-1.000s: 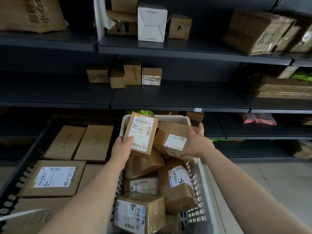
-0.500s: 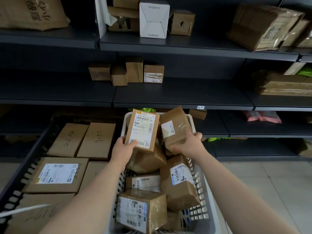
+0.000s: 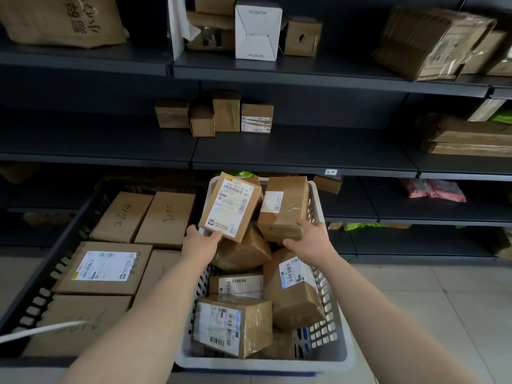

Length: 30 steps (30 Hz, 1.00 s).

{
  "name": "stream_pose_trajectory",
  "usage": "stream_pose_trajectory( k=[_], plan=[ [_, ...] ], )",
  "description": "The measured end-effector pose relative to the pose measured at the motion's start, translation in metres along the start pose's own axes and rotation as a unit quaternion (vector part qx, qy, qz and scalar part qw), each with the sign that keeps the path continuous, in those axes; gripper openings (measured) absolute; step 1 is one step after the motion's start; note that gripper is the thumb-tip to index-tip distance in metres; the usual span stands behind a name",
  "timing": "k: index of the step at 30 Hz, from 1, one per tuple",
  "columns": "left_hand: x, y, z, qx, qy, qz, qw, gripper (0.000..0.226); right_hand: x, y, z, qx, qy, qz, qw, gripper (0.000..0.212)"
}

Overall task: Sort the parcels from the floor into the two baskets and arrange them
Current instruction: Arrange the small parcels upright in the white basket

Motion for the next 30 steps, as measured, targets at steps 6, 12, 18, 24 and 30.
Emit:
stream_pose_trajectory(
  k=[6,12,18,24,30],
  plan=[
    [-0.029,0.007,-0.025,0.135,0.066,-0.119,0.981,0.033,-0.024,-0.024,0.008,0.026,0.014,-0.148,0.988,0.061],
    [-0.052,0.009,-0.062,0.155,0.09,-0.15,0.972,0.033,-0.057,-0.088,0.009,-0.027,0.027,-0.273,0.961,0.097],
    [-0.068,0.014,-0.068,0.218,0.063,-0.158,0.961,0.023,-0.065,-0.117,0.007,-0.102,0.014,-0.243,0.964,0.107],
    [-0.072,0.019,-0.072,0.188,-0.001,-0.178,0.966,0.023,-0.051,-0.095,0.013,0.041,0.005,-0.242,0.969,0.062],
    [-0.065,0.023,-0.055,0.133,-0.078,-0.143,0.978,0.065,-0.034,-0.06,0.011,0.144,-0.039,-0.267,0.952,0.038]
  ],
)
Point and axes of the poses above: each hand's wrist, its own x-axis towards the middle knuckle, its own y-axis out of the back of the hand, z = x × y, the point moved 1 cm from there along x, towards the middle knuckle, and after that the axes turned 4 degrees about -x, right-handed, at the moved point
